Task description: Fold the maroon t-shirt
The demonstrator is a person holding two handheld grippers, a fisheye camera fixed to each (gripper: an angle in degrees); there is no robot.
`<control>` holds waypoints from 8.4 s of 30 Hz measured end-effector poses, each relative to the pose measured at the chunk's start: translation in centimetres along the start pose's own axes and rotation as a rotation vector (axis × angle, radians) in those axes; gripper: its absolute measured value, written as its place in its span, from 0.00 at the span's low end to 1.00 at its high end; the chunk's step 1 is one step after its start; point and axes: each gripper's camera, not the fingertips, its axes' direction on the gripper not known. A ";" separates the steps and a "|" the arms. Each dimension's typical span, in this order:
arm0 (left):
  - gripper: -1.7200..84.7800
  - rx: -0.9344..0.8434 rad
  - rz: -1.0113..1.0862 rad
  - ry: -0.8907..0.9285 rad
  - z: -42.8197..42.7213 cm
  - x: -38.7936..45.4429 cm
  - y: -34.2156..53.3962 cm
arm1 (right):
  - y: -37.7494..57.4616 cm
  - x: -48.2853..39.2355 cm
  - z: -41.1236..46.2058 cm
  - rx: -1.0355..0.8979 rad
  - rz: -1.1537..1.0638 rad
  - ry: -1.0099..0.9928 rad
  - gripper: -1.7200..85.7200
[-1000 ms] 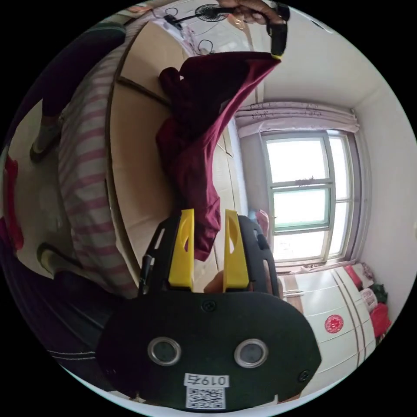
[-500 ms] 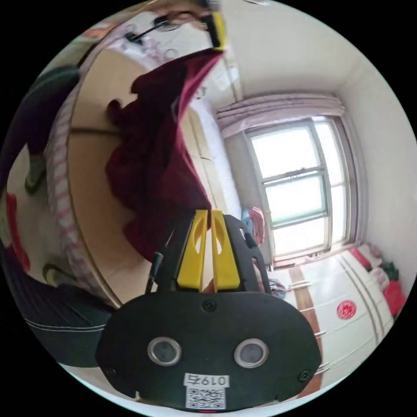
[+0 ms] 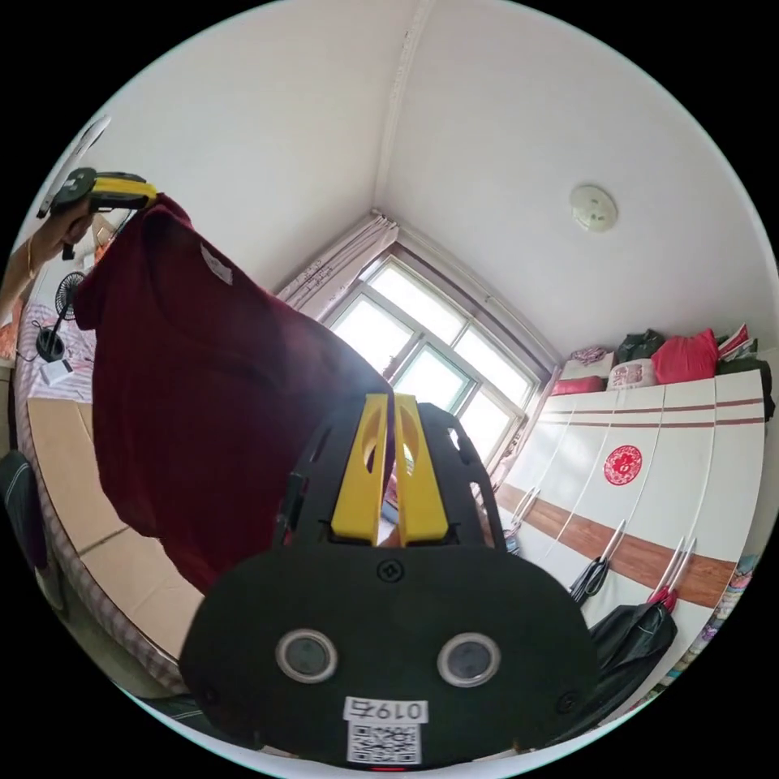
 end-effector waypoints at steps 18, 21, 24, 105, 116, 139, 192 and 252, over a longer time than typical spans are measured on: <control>0.03 -0.526 0.187 0.162 40.7 22.4 11.0 | 9.3 -7.3 29.5 -0.467 -0.074 -0.241 0.01; 0.03 -0.760 0.168 0.298 55.2 30.7 18.7 | 14.6 -11.4 41.9 -0.688 -0.014 -0.377 0.01; 0.03 -0.997 0.149 0.443 64.3 38.3 26.6 | 20.8 -15.3 50.8 -0.909 0.061 -0.545 0.04; 0.03 -0.641 -0.900 0.427 7.0 35.5 42.0 | 34.7 6.3 27.6 -0.822 0.712 -0.433 0.01; 0.03 -0.729 -0.659 0.359 9.9 38.6 37.7 | 36.2 8.6 25.9 -0.625 0.717 -0.526 0.01; 0.03 -0.784 -0.624 0.309 8.5 38.3 34.5 | 37.5 8.0 18.5 -0.619 0.738 -0.443 0.01; 0.04 -1.087 -0.430 0.438 23.4 34.2 27.3 | 29.6 5.8 20.8 -0.919 0.602 -0.669 0.01; 0.03 -0.867 -1.013 0.237 6.2 28.4 52.1 | 35.2 17.8 23.1 -0.650 0.913 -0.629 0.01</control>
